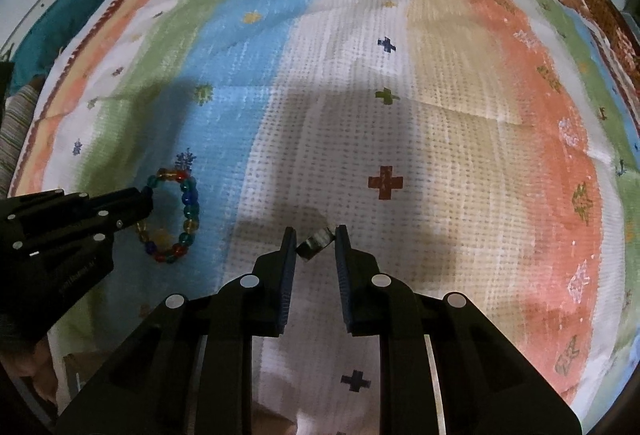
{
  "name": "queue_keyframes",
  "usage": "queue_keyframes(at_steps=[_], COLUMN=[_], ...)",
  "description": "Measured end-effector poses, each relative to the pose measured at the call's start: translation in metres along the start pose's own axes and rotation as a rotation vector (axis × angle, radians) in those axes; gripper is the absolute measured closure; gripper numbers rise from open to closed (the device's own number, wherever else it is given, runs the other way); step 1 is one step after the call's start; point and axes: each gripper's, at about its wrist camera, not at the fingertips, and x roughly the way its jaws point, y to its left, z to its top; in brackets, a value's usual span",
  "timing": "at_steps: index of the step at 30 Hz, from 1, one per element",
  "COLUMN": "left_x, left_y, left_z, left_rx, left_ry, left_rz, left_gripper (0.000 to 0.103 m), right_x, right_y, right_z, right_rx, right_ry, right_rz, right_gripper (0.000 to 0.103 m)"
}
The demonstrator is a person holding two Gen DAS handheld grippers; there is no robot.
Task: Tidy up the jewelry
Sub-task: 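Grasp the silver ring with the right tool while the left tool grasps the multicolour bracelet, then lift the multicolour bracelet and silver ring and carry them over the tin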
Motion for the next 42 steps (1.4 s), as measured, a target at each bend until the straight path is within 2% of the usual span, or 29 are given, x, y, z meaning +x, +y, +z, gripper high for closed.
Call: queue_keyframes(at_steps=[14, 42], left_x=[-0.047, -0.100], left_y=[-0.009, -0.029], left_z=[-0.009, -0.034], left_rx=[0.015, 0.027], left_ry=[-0.075, -0.150], left_rz=[-0.047, -0.095], left_gripper=[0.094, 0.094], right_x=[-0.028, -0.087], right_y=[0.004, 0.012], right_z=[-0.015, -0.044], right_rx=[-0.016, -0.041], right_ry=[-0.036, -0.124], right_rz=[-0.018, -0.005], right_gripper=[0.083, 0.083])
